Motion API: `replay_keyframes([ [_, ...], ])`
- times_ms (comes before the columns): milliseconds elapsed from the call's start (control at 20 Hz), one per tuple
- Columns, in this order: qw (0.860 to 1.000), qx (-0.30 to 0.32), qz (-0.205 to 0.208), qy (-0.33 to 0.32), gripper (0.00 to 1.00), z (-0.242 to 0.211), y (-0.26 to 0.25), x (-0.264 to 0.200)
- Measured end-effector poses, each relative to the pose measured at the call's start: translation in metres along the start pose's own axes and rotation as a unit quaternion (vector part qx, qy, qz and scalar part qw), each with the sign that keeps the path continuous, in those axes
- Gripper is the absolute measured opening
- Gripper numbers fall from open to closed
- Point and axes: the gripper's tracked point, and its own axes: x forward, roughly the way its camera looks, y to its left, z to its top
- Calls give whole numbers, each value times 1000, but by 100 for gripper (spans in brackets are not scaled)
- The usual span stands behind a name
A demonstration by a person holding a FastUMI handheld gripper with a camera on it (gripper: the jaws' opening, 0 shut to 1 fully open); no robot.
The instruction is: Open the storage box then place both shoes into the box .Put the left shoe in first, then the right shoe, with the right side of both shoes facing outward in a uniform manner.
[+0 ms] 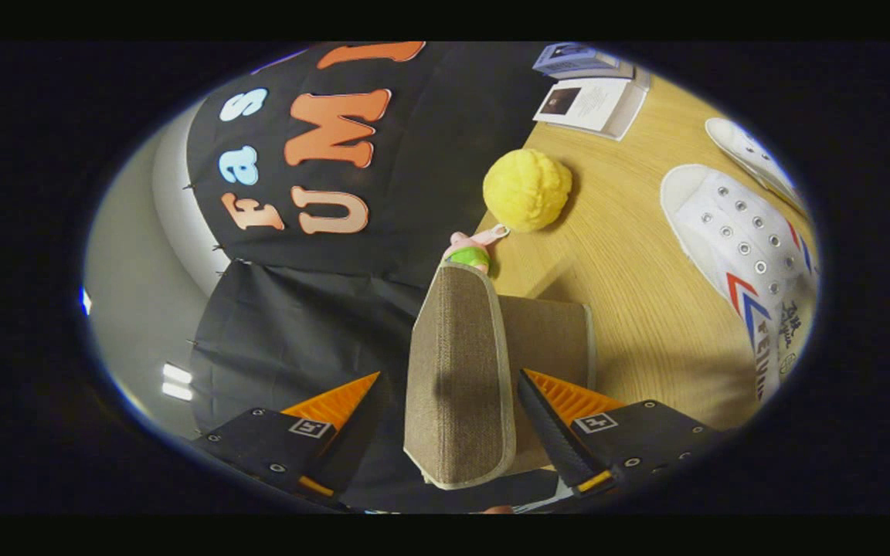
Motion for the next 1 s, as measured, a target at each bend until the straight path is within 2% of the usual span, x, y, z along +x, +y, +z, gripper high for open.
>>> replay_keyframes([
  [350,997,27,16,67,98,-18,-5,15],
  [500,994,40,46,89,98,-24,9,11],
  [850,993,38,81,75,95,-11,37,-7],
  [1000,993,34,93,59,81,-4,53,-13],
])
